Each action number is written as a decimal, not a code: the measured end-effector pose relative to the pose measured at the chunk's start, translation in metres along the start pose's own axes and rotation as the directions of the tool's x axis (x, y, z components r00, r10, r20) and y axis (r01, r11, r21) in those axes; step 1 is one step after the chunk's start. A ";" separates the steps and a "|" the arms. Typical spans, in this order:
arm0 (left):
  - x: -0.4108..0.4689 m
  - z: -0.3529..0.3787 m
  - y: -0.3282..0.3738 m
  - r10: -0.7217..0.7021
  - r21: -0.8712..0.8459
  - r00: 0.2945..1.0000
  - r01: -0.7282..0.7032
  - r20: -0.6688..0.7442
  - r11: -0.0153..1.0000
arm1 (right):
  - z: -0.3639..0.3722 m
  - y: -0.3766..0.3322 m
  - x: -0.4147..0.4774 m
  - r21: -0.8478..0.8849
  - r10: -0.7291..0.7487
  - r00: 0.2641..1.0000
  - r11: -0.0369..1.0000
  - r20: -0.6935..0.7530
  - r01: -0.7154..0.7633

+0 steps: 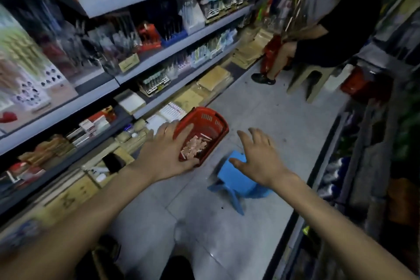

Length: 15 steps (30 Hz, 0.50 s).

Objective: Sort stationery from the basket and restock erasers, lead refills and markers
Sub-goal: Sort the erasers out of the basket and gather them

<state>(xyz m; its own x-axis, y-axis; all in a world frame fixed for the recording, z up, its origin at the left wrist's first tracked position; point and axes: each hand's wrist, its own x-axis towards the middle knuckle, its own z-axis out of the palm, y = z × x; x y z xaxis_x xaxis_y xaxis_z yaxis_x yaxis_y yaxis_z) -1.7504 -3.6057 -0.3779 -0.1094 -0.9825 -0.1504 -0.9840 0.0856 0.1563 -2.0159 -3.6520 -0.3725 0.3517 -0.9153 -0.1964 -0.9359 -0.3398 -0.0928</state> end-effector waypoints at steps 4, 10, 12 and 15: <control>0.081 0.014 -0.065 -0.036 -0.010 0.997 0.037 0.072 0.999 | 0.003 -0.008 0.108 -0.020 -0.065 0.997 0.998 0.052 0.066; 0.185 0.009 -0.134 -0.029 -0.023 0.991 0.032 0.130 0.999 | -0.008 -0.018 0.232 -0.074 -0.114 0.981 0.989 0.155 0.127; 0.211 0.004 -0.146 -0.029 -0.030 0.993 0.032 0.118 0.999 | -0.017 -0.021 0.268 -0.066 -0.147 0.977 0.985 0.156 0.159; 0.239 0.002 -0.159 -0.050 -0.029 0.990 0.055 0.131 0.998 | -0.031 -0.020 0.320 -0.082 -0.207 0.967 0.972 0.151 0.221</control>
<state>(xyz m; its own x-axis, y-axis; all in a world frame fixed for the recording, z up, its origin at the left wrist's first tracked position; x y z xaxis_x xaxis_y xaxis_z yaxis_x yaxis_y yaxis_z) -1.6202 -3.8543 -0.4406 -0.0774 -0.9554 -0.2850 -0.9839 0.0271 0.1764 -1.8848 -3.9450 -0.4033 0.5364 -0.7818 -0.3179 -0.8335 -0.5499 -0.0539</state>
